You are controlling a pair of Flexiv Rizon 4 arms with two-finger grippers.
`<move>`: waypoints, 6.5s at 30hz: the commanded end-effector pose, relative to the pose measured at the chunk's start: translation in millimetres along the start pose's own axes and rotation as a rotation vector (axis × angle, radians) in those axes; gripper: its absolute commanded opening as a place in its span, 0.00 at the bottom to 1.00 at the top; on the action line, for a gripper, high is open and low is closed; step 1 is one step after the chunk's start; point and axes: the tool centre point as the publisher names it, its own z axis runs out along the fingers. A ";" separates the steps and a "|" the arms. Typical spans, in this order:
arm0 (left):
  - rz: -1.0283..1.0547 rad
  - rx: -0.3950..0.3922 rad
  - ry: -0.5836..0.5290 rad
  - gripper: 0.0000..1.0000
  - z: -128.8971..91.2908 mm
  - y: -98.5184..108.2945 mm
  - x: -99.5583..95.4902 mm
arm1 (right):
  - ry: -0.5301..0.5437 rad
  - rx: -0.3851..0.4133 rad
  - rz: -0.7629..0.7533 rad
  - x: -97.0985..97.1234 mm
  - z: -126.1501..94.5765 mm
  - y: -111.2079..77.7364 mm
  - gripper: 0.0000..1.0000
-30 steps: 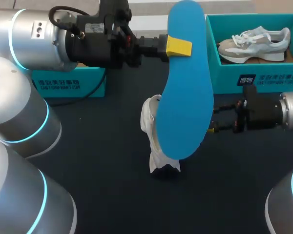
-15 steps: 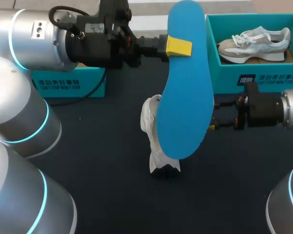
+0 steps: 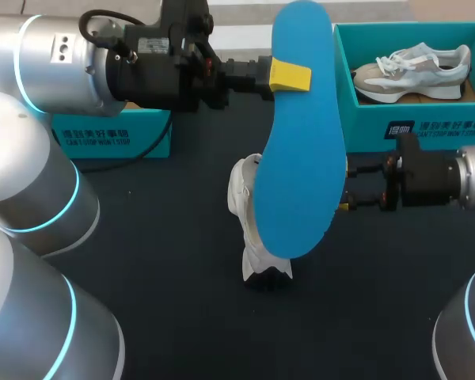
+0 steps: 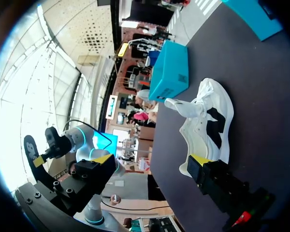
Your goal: Take the shoe out of the shoebox, open the shoe tongue, remove and reinsert the insole, then place the shoe into the shoebox
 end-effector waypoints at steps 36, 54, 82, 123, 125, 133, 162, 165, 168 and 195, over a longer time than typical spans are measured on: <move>1.866 0.165 0.032 0.00 -58.6 -24.8 -67.6 | -0.001 -0.001 0.000 -0.5 1.9 0.3 1.00; 1.788 0.165 -0.058 0.00 -68.5 -16.2 -64.0 | -0.001 -0.001 0.000 -0.5 1.9 0.3 1.00; 2.386 0.076 -0.122 0.00 -108.1 22.4 -145.4 | -0.001 -0.001 0.000 -0.5 1.9 0.3 1.00; 2.706 -0.207 -0.360 0.00 -107.1 82.0 -246.4 | 0.036 0.020 0.025 11.5 26.9 18.5 1.00; 2.702 -0.208 -0.372 0.00 -104.3 82.5 -248.3 | 0.036 0.046 0.019 15.8 33.4 21.1 1.00; 2.745 -0.225 -0.374 0.00 -89.1 83.4 -257.4 | 0.048 0.089 0.031 29.8 55.5 23.3 1.00; 2.808 -0.323 -0.355 0.00 -50.1 71.2 -280.7 | 0.073 0.134 0.021 48.5 79.6 18.0 0.45; 2.815 -0.325 -0.351 0.00 -48.3 71.2 -280.9 | 0.076 0.137 0.018 48.6 80.7 18.9 0.44; 2.820 -0.324 -0.349 0.00 -47.1 71.4 -280.1 | 0.077 0.140 0.020 48.2 82.0 19.3 0.41; 2.733 -0.359 -0.408 1.00 -82.7 76.4 -274.8 | 0.102 0.143 0.072 26.9 78.9 26.2 0.00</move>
